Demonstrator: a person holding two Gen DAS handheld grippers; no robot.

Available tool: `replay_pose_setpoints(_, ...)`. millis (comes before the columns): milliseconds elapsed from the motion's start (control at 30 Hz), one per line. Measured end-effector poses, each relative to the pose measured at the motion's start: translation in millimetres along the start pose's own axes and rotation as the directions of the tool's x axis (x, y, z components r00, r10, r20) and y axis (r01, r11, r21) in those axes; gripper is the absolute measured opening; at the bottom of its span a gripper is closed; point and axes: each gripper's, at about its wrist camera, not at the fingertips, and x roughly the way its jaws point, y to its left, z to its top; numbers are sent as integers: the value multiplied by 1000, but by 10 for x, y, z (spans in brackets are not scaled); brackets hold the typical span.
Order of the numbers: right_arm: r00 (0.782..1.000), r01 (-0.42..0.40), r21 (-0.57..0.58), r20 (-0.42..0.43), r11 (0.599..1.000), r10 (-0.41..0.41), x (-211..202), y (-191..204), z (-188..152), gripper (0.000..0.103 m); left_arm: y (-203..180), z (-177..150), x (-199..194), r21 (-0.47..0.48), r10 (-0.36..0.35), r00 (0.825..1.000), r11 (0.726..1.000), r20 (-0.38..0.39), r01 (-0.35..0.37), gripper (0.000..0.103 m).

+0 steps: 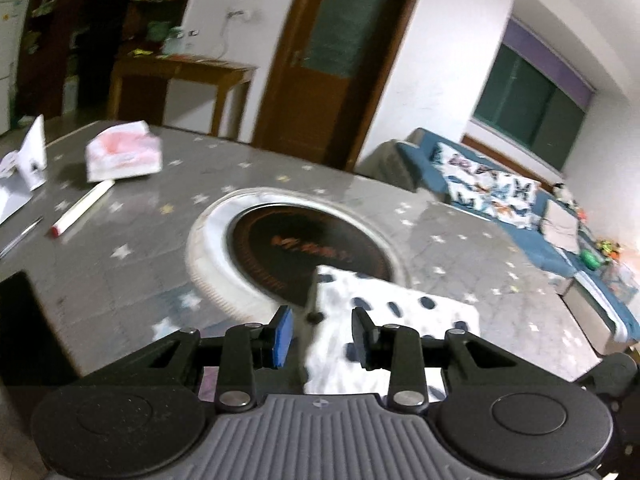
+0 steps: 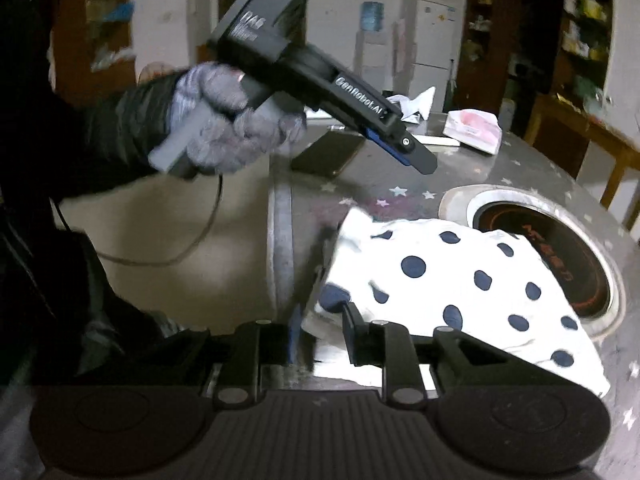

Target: Fold clothes

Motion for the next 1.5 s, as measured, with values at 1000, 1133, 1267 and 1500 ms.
replay_pose_setpoints(1000,906,401,442,-60,802,-420,212,-1477,-174,35,-282,-541,207,95,-142,980,983,-142,156,32)
replay_pose_setpoints(1133,930,348,412,-39,842,-366,419,-1537,56,35,-291,-566,217,92,-144,978,983,-149,159,34)
replay_pose_setpoints(1267,946,315,389,-50,866,-321,714,-1633,224,35,-245,-615,268,77,-139,976,985,-167,153,34)
replay_pose_setpoints(1500,940,340,336,-114,878,-321,1128,-1707,266,35,-199,-635,288,62,-149,974,985,-171,162,34)
